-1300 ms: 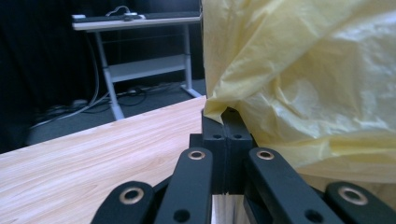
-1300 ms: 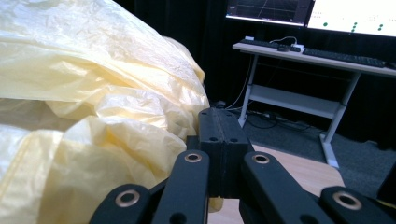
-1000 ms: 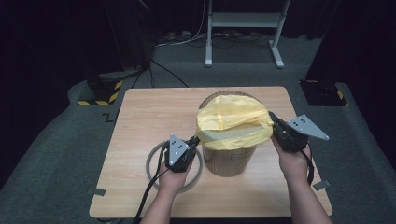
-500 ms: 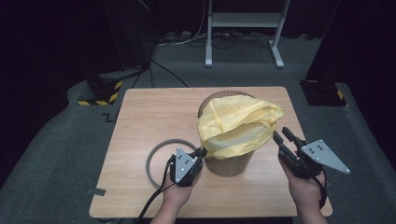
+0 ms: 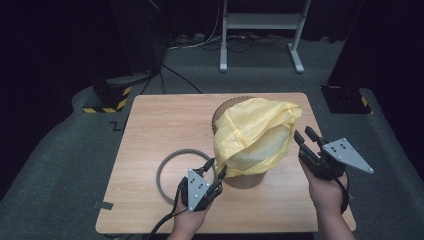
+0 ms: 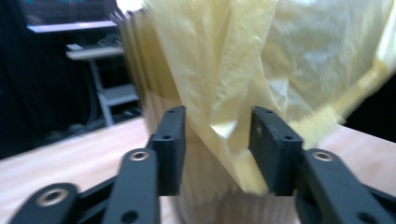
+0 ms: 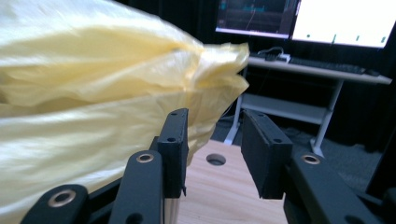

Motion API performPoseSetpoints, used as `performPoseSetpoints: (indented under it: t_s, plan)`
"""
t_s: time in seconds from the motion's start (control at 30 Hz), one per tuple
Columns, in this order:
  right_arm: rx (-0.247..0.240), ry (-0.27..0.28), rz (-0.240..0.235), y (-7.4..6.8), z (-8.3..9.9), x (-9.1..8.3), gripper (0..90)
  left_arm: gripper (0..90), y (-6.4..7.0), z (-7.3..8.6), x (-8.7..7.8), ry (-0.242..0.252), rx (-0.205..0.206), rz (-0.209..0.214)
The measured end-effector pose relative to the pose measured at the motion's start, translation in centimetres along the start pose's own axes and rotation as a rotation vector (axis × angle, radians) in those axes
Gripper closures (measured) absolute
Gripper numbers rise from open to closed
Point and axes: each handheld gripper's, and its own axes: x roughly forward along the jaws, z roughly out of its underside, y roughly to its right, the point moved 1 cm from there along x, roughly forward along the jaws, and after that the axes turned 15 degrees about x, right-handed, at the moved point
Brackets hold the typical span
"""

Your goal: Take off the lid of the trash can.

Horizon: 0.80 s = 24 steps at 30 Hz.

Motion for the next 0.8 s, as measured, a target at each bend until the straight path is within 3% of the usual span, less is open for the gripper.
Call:
performPoseSetpoints:
  t_s: [0.13, 0.23, 0.5, 0.67, 0.7, 0.8]
  plan:
    - [-0.01, 0.048, -0.02, -1.0, -0.7, -1.4, 60.9, 45.9, 0.2, -0.8, -0.7, 0.027, 0.023, -0.075]
    - [-0.012, 0.072, -0.048, -1.9, -1.1, -1.9, 60.9, 44.2, 0.1, -1.6, -1.0, 0.055, 0.033, -0.098]
    - [-0.007, 0.066, -0.075, -3.1, -0.9, -1.8, 59.6, 44.0, 0.2, -4.9, -0.8, 0.133, 0.062, -0.101]
    - [0.012, 0.049, -0.083, -3.6, -0.8, -1.5, 50.3, 39.1, 0.0, -7.4, 1.0, 0.116, 0.126, -0.087]
    - [0.019, 0.042, -0.079, -3.7, -0.8, -1.4, 48.2, 39.9, -0.1, -7.8, 1.4, 0.114, 0.143, -0.087]
    - [0.045, 0.023, -0.06, -3.6, -0.5, -1.0, 45.2, 61.5, -0.8, -8.2, 2.2, 0.082, 0.166, -0.076]
